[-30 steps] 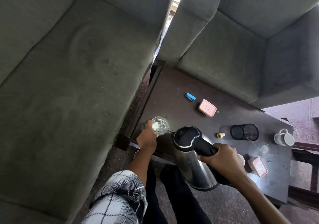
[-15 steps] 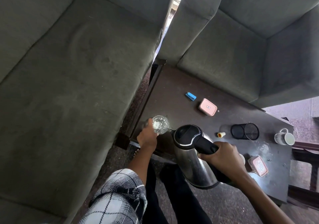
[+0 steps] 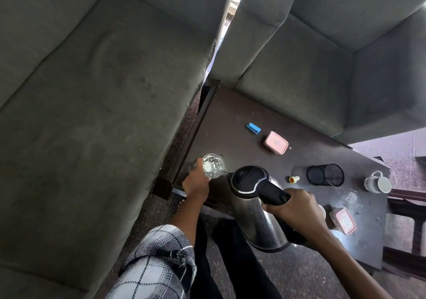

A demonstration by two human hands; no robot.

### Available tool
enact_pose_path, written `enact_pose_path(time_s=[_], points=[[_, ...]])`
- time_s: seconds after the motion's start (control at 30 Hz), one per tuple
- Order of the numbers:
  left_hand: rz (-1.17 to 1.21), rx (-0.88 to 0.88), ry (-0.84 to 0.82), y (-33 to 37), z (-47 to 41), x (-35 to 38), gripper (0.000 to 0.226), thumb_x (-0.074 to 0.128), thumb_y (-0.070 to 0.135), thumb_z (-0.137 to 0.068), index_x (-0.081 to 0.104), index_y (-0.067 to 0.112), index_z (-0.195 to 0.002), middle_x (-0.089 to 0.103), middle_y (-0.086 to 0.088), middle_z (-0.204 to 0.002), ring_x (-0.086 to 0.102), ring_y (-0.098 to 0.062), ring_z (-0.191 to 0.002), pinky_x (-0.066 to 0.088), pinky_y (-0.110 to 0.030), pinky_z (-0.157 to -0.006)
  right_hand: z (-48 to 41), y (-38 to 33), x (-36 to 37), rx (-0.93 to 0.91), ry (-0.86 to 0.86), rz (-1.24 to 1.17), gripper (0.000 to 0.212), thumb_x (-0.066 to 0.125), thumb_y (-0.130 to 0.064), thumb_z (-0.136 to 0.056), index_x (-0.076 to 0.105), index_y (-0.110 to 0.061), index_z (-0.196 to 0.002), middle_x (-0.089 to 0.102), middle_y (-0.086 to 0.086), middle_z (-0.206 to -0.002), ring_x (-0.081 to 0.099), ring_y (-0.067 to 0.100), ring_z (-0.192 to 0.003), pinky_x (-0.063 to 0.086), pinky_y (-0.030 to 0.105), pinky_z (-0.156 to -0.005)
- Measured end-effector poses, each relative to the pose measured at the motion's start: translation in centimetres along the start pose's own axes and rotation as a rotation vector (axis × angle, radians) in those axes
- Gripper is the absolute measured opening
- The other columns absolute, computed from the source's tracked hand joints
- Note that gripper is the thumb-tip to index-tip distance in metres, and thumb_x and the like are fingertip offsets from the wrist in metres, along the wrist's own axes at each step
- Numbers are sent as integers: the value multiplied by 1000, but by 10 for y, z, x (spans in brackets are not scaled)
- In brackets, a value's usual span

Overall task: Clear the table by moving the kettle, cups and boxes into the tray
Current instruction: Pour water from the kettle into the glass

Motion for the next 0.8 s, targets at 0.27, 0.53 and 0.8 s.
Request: enact_pose_path(time_s=[0.27,0.53,0.8], points=[[69,-21,-142,-4,6,0,66,49,9,-87,18,29,-142,48,-13,-136,56,-36,-114,46,-42,-89,8,7,0,-41,21,-139,34,78,-41,-61,64,-11,-71,62,5,-67,59,20,-65,37,25,-50],[388,-68,-258,-4,22,-13,64,50,12,-78,32,25,-138,60,-14,-122,61,-36,-104,49,-43,-90,23,20,0,-89,31,-291,26,82,-22,-63,61,-8,-69,50,0,-56,45,8,-52,31,17,-49],[967,-33,-280,73,86,-49,27,36,24,-100,60,14,-108,64,-6,-102,59,-12,-83,47,-12,-68,45,58,-10,-69,71,-517,23,83,-17,-59,67,-11,-75,60,8,-59,53,14,-58,42,29,-56]])
Point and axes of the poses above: each hand's wrist, its own z-axis away from the middle knuckle, its own x-axis out of the palm, y = z × x, the point moved 7 cm from there along -z, towards the middle knuckle
